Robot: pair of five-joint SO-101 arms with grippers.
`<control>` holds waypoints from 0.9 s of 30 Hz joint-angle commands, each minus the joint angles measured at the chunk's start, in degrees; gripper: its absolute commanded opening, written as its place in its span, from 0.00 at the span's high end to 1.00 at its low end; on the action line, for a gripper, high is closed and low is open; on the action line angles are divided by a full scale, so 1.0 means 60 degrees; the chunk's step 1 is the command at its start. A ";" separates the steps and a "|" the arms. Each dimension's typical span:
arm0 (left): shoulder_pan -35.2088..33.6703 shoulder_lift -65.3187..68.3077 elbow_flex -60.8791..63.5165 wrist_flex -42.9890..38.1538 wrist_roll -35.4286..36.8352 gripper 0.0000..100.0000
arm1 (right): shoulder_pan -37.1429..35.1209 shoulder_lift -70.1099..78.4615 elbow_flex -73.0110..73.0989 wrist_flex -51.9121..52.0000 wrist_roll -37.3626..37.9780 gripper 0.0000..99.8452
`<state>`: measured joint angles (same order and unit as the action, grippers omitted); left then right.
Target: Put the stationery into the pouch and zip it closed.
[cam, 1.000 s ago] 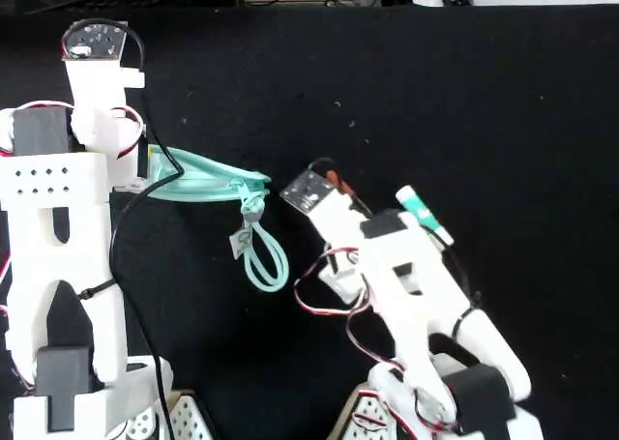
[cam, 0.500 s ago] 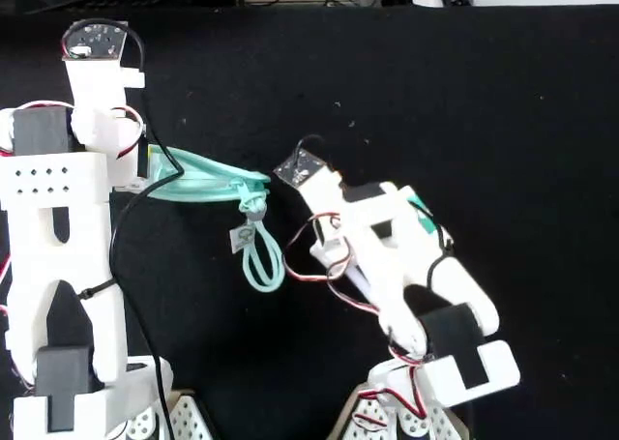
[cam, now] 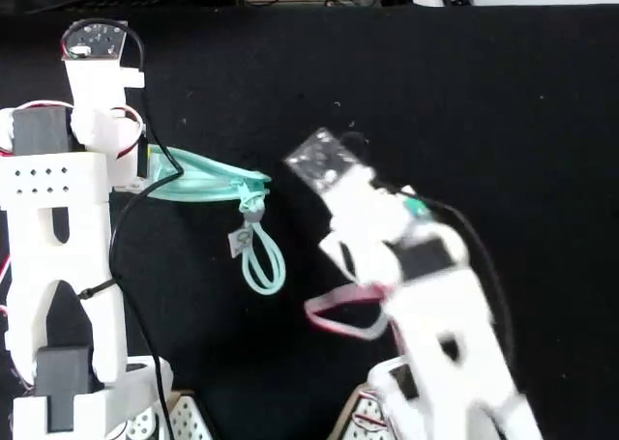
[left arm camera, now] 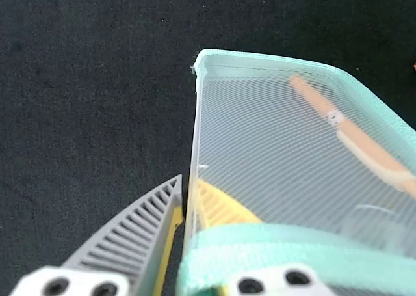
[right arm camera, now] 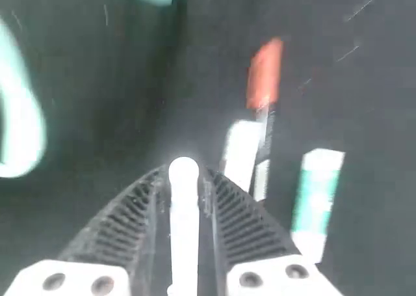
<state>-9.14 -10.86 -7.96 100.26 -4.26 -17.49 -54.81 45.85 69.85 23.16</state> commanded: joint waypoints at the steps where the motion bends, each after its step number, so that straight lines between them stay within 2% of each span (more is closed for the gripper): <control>1: -0.0183 0.0073 0.0066 0.0059 -0.0088 0.97 | -0.0337 -0.2908 -0.1590 0.0278 -0.0615 0.99; 5: 0.0037 0.0073 0.0081 0.0059 -0.0073 0.97 | -0.1729 -0.3670 -0.2322 -0.0982 -0.1187 0.99; 9: 0.0125 0.0073 0.0081 0.0059 -0.0059 0.97 | -0.3282 -0.3685 -0.2132 -0.3136 -0.1158 0.99; 14: 0.0154 0.0073 0.0227 0.0059 -0.0059 0.97 | -0.4630 -0.3700 -0.1473 -0.6168 -0.1114 0.99; 19: 0.0110 0.0073 0.0286 0.0059 -0.0073 0.97 | -0.5128 -0.3670 -0.0256 -0.8454 -0.1114 0.99; 27: 0.0154 0.0073 0.0286 0.0059 -0.0044 0.97 | -0.5392 -0.3670 0.1223 -1.0256 -0.1128 0.99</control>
<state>-8.53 -10.95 -6.99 100.26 -4.35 -49.32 -76.62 52.88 12.35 16.48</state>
